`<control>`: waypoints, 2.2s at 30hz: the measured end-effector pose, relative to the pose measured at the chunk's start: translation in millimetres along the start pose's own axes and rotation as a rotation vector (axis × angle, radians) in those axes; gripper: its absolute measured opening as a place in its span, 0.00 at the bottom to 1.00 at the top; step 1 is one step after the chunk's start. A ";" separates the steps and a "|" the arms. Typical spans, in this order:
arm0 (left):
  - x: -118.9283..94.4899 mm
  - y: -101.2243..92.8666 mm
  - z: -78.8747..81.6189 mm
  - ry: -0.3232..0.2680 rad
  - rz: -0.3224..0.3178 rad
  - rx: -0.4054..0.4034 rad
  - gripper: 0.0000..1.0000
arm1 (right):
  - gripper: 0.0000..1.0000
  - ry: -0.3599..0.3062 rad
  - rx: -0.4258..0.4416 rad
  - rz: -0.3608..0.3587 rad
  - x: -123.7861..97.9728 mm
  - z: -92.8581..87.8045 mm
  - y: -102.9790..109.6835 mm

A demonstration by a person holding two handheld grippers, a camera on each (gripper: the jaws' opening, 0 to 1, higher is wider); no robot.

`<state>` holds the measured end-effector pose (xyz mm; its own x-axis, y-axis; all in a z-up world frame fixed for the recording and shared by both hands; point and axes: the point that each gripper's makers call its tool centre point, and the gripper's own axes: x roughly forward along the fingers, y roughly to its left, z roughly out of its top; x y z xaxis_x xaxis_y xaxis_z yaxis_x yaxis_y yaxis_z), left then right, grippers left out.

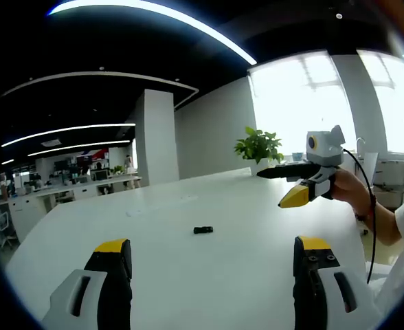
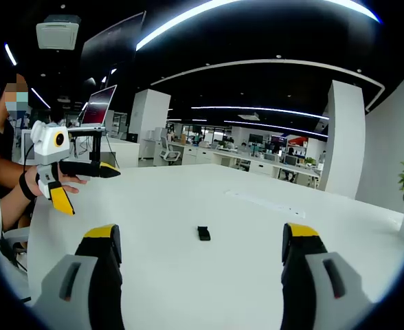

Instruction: Snap the two parts of the plastic buckle together until the buckle closes and remains connected.

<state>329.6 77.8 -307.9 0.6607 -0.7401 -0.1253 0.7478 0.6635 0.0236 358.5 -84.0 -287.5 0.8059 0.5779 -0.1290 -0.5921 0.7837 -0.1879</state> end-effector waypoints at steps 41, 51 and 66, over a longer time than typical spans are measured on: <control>-81.8 -13.3 -27.5 -0.045 0.216 -0.065 0.99 | 1.00 0.002 0.068 -0.135 -107.8 -34.8 42.0; -84.7 -6.2 -30.8 -0.069 0.231 -0.106 0.99 | 1.00 0.000 0.086 -0.136 -105.1 -41.2 40.8; -84.1 -9.9 -32.2 -0.059 0.224 -0.096 0.99 | 1.00 0.012 0.093 -0.137 -104.7 -46.8 39.3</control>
<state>264.5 137.1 -329.6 0.8141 -0.5766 -0.0694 0.5744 0.8170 -0.0509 251.2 -124.3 -326.9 0.8786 0.4621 -0.1202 -0.4746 0.8728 -0.1140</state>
